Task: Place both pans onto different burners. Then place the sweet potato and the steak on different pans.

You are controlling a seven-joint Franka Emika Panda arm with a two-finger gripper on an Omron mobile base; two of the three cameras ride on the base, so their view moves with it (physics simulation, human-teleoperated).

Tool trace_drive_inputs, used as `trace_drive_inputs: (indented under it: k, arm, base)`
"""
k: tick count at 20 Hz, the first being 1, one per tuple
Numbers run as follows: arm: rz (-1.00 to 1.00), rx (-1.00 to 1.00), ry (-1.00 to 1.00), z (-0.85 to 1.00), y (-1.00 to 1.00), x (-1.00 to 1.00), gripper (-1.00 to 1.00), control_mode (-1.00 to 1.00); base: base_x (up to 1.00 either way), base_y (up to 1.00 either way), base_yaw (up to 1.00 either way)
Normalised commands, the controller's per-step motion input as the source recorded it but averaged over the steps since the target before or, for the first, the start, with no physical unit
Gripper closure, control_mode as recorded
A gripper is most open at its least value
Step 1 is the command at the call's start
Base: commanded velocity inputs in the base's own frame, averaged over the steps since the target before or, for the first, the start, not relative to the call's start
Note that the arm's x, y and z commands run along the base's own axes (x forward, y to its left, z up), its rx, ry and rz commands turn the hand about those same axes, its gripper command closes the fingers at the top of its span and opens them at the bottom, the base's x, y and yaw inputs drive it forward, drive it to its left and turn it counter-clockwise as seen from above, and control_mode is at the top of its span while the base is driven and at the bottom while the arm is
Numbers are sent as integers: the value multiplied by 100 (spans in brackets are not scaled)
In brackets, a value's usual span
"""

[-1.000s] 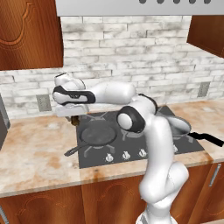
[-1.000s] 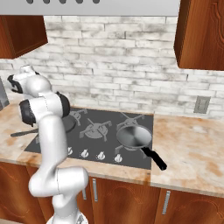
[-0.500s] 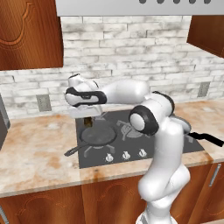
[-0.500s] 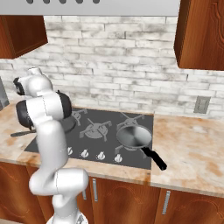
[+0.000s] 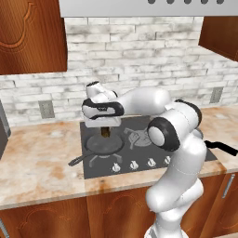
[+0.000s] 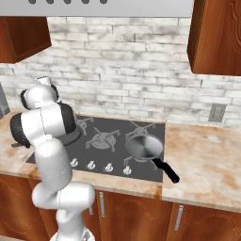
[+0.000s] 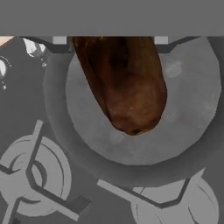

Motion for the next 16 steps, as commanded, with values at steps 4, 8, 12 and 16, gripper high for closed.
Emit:
trace_drive_inputs:
  k: [4, 8, 12, 16]
  arm:
    - [0, 2, -16, -15, -29, -7, 100, -100]
    - [0, 5, -17, -24, -9, -3, 100, -100]
    - [0, 8, -8, -7, 0, -5, 100, -100]
    - [0, 5, -1, -3, 0, -3, 100, -100]
  base:
    - [0, 0, 0]
    - [0, 0, 0]
    - [0, 0, 0]
    - [0, 0, 0]
